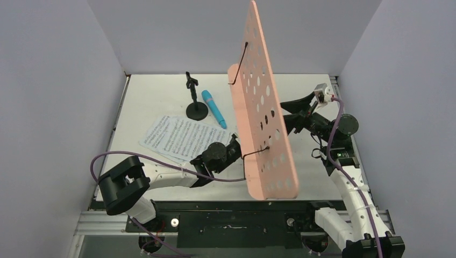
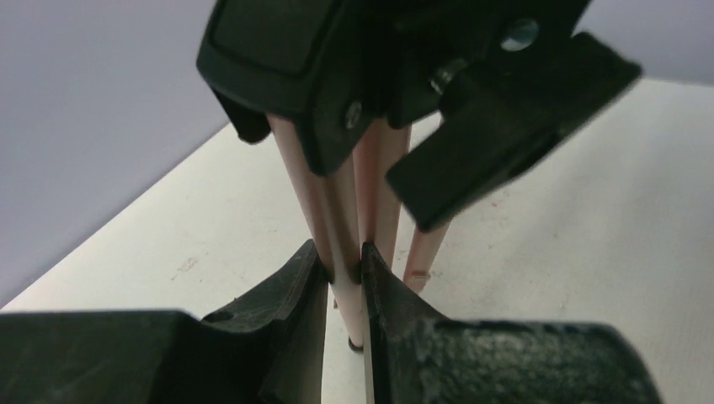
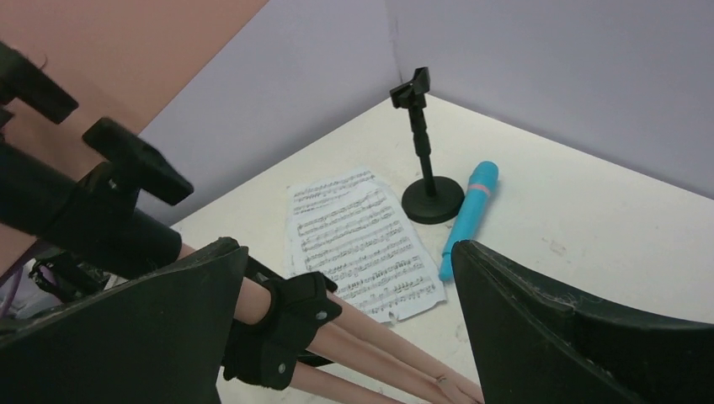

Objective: Set up the instrument practice props

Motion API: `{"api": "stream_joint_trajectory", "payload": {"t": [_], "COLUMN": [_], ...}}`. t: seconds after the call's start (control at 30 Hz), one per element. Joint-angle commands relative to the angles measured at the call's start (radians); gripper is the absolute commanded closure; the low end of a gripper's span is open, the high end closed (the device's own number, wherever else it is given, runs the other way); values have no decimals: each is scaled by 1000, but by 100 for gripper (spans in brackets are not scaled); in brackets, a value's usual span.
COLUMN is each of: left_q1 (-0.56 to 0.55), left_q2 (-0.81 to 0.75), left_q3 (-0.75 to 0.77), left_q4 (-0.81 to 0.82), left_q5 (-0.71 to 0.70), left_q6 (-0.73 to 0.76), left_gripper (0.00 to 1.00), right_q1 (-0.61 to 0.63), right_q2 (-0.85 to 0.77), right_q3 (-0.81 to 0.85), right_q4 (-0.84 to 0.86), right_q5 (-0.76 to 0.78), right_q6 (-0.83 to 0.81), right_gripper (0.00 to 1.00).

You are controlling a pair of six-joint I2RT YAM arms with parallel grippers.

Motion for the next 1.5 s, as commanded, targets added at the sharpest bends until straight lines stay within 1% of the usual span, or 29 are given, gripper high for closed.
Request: {"api": "stream_joint_trajectory", "payload": {"t": [0.0,0.23,0.33,0.57,0.77,0.9,1.2,1.47], "left_q1": [19,30,39,50,61,70,86,94], "left_q2": [-18,-41,-53,-37,-50,-67,-92,-121], "left_q3": [51,121,130,167,186,213,307,342], "left_q4": [-130,-264,-277,-294,-289,-336,-504,-565], "left_q5": [12,40,43,92,118,123,153,187], "left_q6": [-32,-83,-138,-222,-290,-291,-315,-351], "left_gripper": [100,100,100,100,100,100,100,100], "right_q1": [37,69,73,88,89,88,88,89], "right_q2": [9,10,-3,-18,-40,-37,-15,3], "right_q3": [49,85,92,42,58,71,86,88], "right_q4": [33,-63,-116,-134,-192,-185,-156,-116], "right_q5": [-62,-62,-19,60,119,112,94,72], "right_q6": [-72,-135,-159,-144,-175,-175,-162,-129], "right_gripper": [2,6,7,7,7,6,6,6]}}
